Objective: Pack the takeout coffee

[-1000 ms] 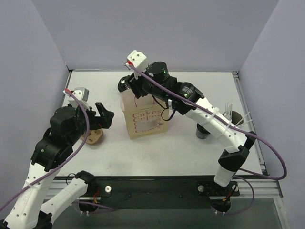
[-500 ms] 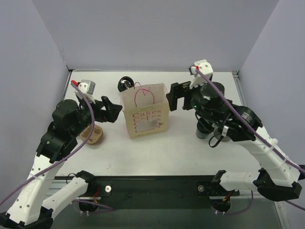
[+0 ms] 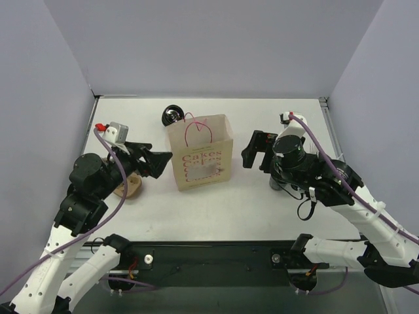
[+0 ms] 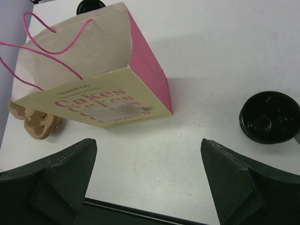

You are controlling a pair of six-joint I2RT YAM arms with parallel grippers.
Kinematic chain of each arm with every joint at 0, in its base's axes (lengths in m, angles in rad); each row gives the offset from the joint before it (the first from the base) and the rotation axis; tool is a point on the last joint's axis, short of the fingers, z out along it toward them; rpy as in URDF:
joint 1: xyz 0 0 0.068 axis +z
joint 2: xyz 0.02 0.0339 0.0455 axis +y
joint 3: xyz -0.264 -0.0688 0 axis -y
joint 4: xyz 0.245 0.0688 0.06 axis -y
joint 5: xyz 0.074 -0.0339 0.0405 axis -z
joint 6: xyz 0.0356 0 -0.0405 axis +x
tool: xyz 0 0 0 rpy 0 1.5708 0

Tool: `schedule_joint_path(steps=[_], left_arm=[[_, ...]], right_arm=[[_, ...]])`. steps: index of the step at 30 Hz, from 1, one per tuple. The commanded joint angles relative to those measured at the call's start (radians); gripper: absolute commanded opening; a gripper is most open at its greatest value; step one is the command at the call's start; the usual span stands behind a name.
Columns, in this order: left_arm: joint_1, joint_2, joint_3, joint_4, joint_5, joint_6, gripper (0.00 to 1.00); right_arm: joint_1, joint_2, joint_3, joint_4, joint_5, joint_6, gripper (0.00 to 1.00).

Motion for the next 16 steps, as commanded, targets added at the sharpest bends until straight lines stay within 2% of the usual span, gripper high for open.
schedule_joint_path(steps=[1, 7, 16], left_arm=[[0.006, -0.023, -0.035, 0.074, 0.029, -0.054, 0.97], [0.004, -0.032, -0.066, 0.135, 0.032, -0.095, 0.97], [0.004, -0.015, -0.032, 0.12, 0.033, -0.066, 0.97]], right_arm=[[-0.003, -0.048, -0.031, -0.026, 0.04, 0.064, 1.0], [-0.006, -0.067, -0.057, -0.026, 0.03, 0.084, 1.0], [-0.006, -0.067, -0.067, -0.024, 0.024, 0.089, 1.0]])
